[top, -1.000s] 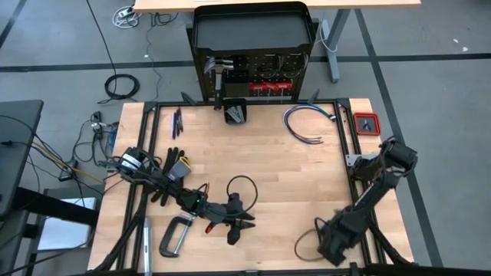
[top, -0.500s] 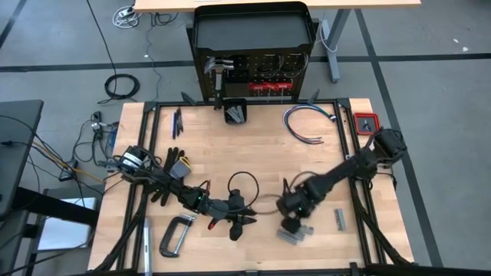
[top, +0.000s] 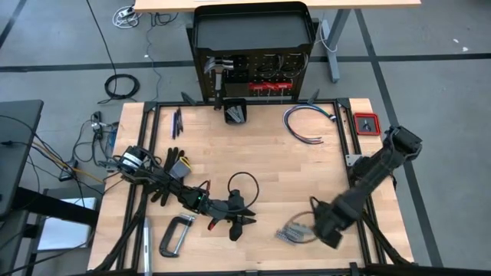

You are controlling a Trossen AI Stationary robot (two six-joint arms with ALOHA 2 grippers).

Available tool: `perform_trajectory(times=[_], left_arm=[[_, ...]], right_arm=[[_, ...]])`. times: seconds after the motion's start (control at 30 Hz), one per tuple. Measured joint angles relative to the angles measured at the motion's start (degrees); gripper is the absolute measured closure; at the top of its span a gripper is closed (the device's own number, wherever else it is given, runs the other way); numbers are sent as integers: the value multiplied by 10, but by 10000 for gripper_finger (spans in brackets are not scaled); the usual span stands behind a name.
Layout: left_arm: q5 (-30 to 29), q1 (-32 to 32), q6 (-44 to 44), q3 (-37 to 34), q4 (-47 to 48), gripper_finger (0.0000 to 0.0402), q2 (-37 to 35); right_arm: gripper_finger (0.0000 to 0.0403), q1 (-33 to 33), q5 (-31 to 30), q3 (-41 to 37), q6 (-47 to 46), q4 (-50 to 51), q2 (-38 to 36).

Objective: Hang tools onto peg board
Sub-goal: Adjust the gray terminal blocks

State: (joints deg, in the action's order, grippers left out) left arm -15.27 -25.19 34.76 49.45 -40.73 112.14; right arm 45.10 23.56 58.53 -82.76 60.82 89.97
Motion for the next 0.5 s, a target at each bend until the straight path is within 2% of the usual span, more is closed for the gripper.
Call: perform_trajectory(times=[0.17,0.3,0.43,0.5], left_arm=[[1,0,0,0,0,277,0],[1,0,0,0,0,277,0],[3,0,0,0,0,277,0],[4,0,0,0,0,277,0]], right_arm=[[100,57,59,-74,-98,-132,-6],[106,75,76,-150,-166,-268,-6],[117,51,58,-197,-186,-326,-6],[123,22,49,-201,-159,-319,-6]])
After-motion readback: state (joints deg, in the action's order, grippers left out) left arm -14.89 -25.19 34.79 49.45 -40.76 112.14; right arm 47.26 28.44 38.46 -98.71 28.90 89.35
